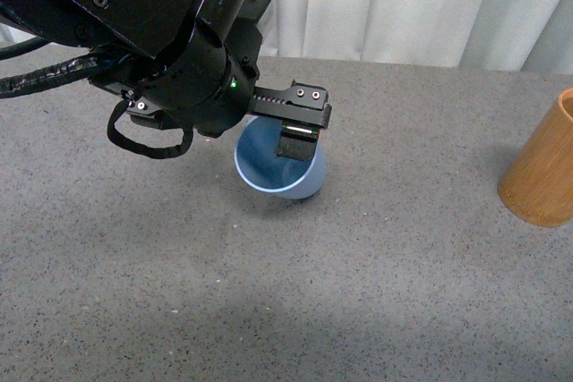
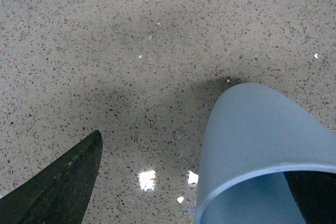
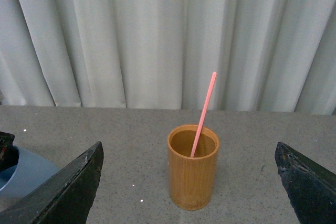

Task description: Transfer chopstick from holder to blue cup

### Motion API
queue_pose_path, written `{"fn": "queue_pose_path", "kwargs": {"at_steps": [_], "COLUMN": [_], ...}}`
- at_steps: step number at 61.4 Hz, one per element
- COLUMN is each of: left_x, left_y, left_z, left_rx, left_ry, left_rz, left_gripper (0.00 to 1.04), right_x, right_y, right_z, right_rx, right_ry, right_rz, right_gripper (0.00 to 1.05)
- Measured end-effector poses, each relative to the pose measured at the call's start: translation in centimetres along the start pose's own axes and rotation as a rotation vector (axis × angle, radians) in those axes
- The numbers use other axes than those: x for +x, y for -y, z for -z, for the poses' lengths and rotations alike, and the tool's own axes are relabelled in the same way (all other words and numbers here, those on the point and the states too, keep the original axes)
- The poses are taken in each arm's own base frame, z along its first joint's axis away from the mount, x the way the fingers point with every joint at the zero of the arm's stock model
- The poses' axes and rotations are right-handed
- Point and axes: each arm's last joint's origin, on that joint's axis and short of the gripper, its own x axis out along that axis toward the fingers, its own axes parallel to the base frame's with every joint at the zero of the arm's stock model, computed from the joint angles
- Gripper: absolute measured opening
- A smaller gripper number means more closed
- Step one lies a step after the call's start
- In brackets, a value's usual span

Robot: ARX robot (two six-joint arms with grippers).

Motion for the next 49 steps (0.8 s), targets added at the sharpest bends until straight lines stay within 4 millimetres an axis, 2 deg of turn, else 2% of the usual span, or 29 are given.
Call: {"fn": "queue_pose_path", "kwargs": {"at_steps": [49], "left_x": [-1.0], "left_y": [0.3], "left_z": [-1.3], "left_rx": [-0.02], "left_ry": [0.032], "left_rz": [0.011], "left_gripper": [0.98], "right_x": [0.0], "right_y": [0.0], "right_z": [0.0], "right_rx": [0.0], "right_ry": [0.0], "right_rz": [0.0], "right_gripper": [0.95]}}
